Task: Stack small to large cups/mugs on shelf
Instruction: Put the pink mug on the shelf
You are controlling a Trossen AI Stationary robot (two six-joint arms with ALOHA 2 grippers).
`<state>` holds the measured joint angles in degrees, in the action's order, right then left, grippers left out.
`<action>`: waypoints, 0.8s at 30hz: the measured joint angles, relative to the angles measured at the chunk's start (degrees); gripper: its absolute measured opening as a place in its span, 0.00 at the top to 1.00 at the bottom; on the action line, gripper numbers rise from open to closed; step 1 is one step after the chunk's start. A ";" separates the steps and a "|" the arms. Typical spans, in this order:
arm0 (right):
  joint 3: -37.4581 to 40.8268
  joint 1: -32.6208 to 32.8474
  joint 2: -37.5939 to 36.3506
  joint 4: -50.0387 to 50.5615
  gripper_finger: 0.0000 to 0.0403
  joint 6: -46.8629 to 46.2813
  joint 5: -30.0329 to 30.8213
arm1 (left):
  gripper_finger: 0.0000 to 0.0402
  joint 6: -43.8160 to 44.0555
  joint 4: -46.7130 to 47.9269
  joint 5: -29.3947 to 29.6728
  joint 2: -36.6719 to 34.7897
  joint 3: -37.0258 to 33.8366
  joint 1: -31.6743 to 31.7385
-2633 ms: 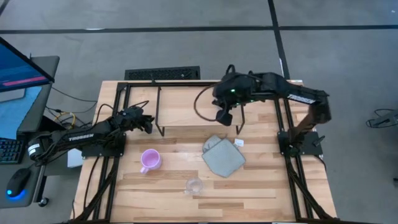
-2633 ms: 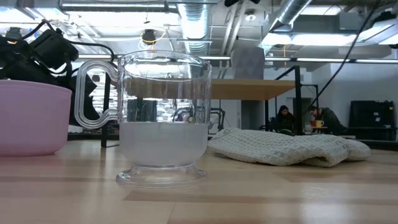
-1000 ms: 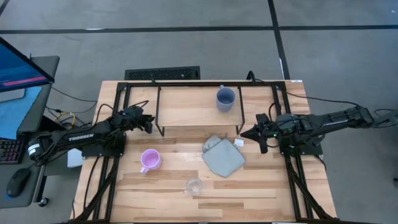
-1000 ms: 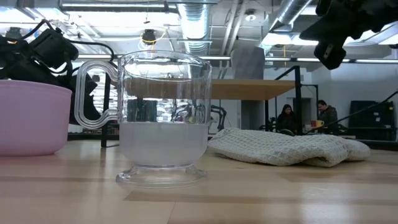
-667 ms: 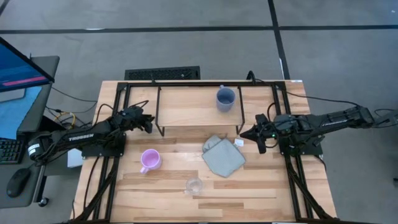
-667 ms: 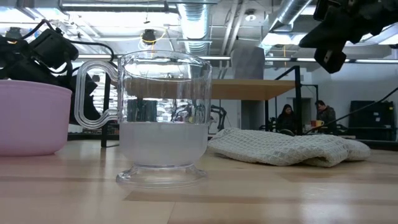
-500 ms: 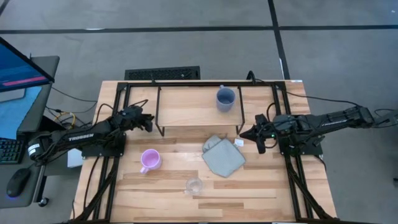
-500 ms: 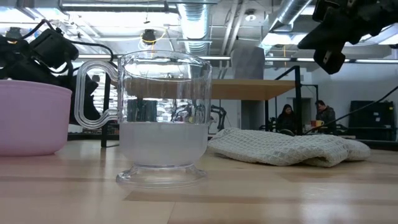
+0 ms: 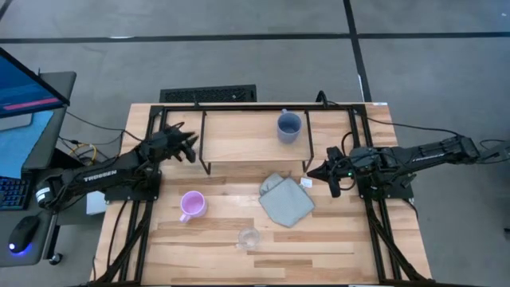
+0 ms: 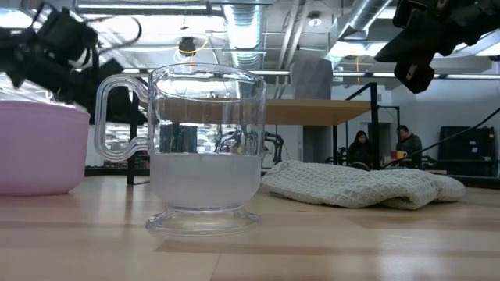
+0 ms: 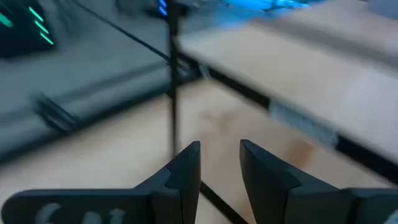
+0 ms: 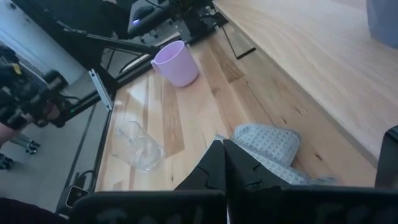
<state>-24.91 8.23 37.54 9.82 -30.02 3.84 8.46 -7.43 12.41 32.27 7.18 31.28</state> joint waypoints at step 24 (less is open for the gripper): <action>0.00 -4.05 0.00 0.02 0.97 1.51 -0.92 | 0.74 1.99 47.97 -21.54 -10.32 32.14 -0.14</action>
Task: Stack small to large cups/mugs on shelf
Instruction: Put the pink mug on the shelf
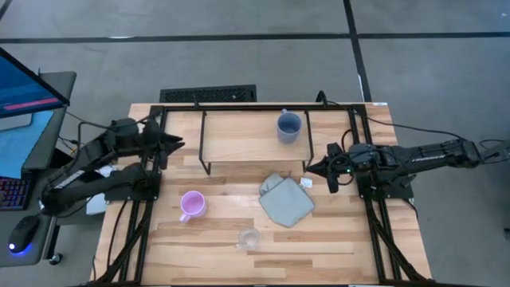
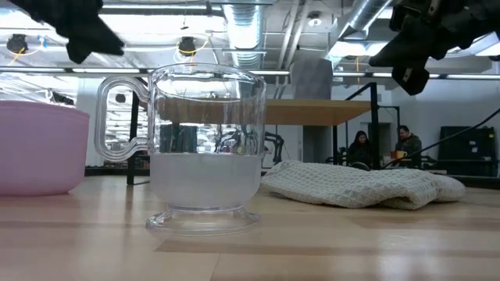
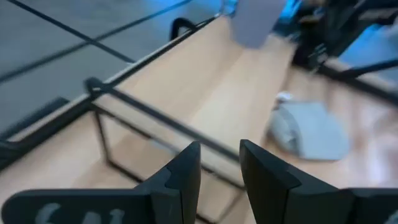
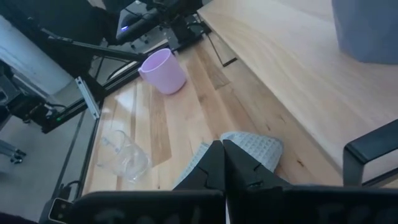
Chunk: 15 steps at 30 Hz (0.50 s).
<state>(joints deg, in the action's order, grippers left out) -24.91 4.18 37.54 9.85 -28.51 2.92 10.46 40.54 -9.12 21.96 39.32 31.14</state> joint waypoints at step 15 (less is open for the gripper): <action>-0.04 -0.59 0.00 0.00 0.97 1.57 0.05 | 0.64 5.12 6.24 -9.29 1.15 2.42 0.02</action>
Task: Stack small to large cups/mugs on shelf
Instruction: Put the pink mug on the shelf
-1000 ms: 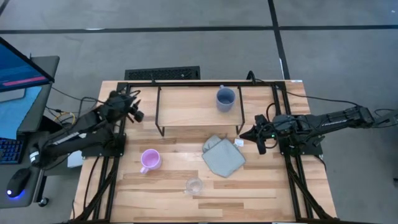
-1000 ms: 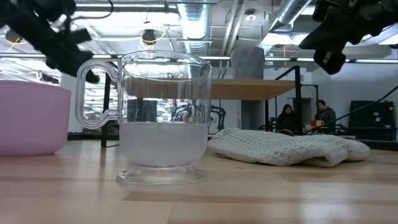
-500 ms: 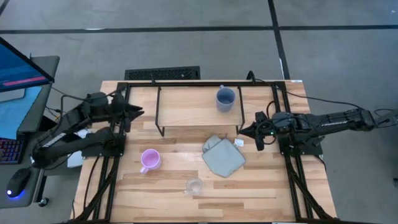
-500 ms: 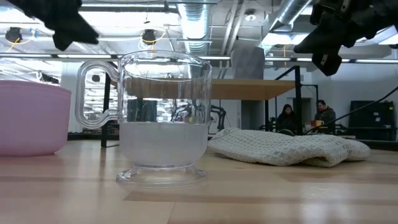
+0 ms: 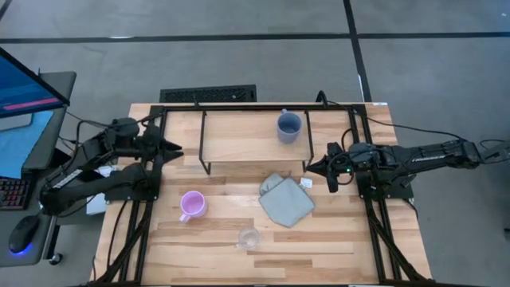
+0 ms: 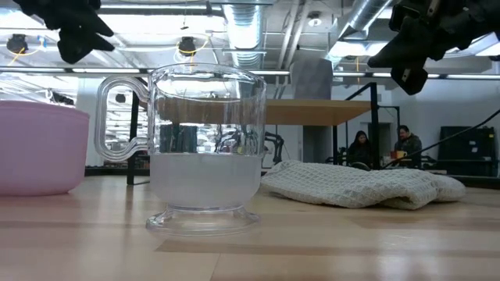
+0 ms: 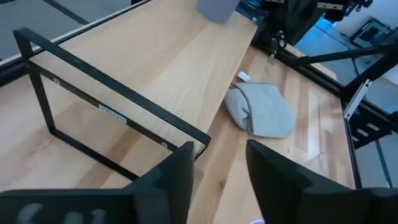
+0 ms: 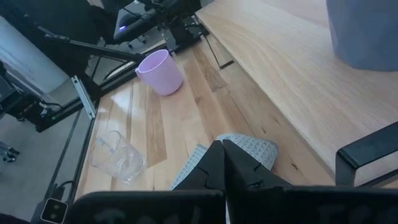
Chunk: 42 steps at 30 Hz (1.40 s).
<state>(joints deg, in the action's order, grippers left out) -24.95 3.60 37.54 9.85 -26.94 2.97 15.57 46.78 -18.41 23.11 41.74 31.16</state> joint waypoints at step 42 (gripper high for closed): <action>0.00 0.00 0.00 -0.02 0.97 -4.61 0.04 | 0.36 5.23 -1.55 -0.37 1.93 0.00 -12.91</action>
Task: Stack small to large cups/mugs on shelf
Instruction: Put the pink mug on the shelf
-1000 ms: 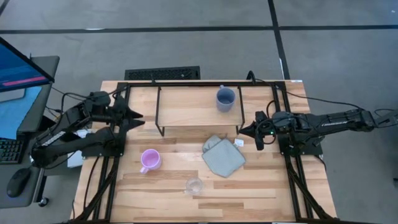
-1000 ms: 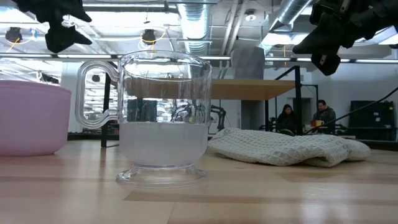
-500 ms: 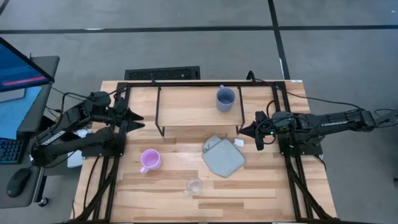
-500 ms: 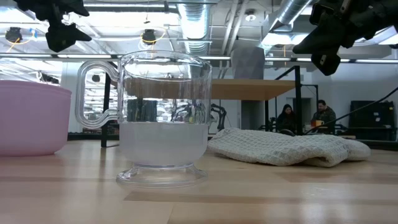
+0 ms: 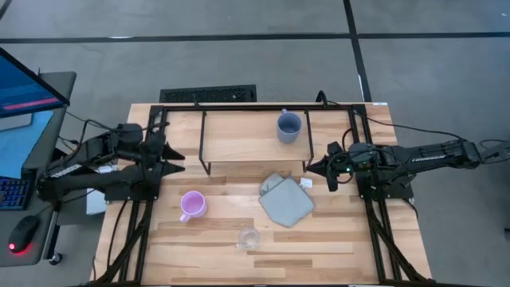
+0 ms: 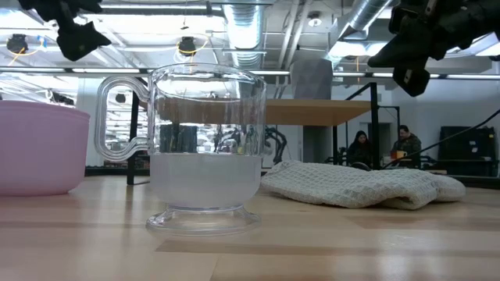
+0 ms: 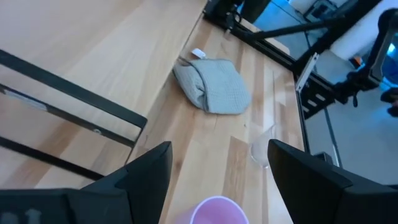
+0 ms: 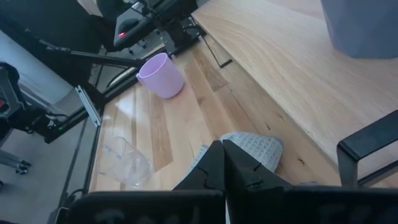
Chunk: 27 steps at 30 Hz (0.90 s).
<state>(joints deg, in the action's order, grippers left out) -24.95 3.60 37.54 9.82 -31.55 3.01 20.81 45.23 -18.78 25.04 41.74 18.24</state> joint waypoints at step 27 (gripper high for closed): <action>0.00 0.18 0.01 0.00 0.98 -0.98 1.45 | 0.36 10.80 4.74 14.82 23.65 0.00 -27.59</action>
<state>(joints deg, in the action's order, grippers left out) -24.95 3.77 37.55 9.82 -32.53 4.45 31.60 49.97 -3.97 48.69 41.74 -9.35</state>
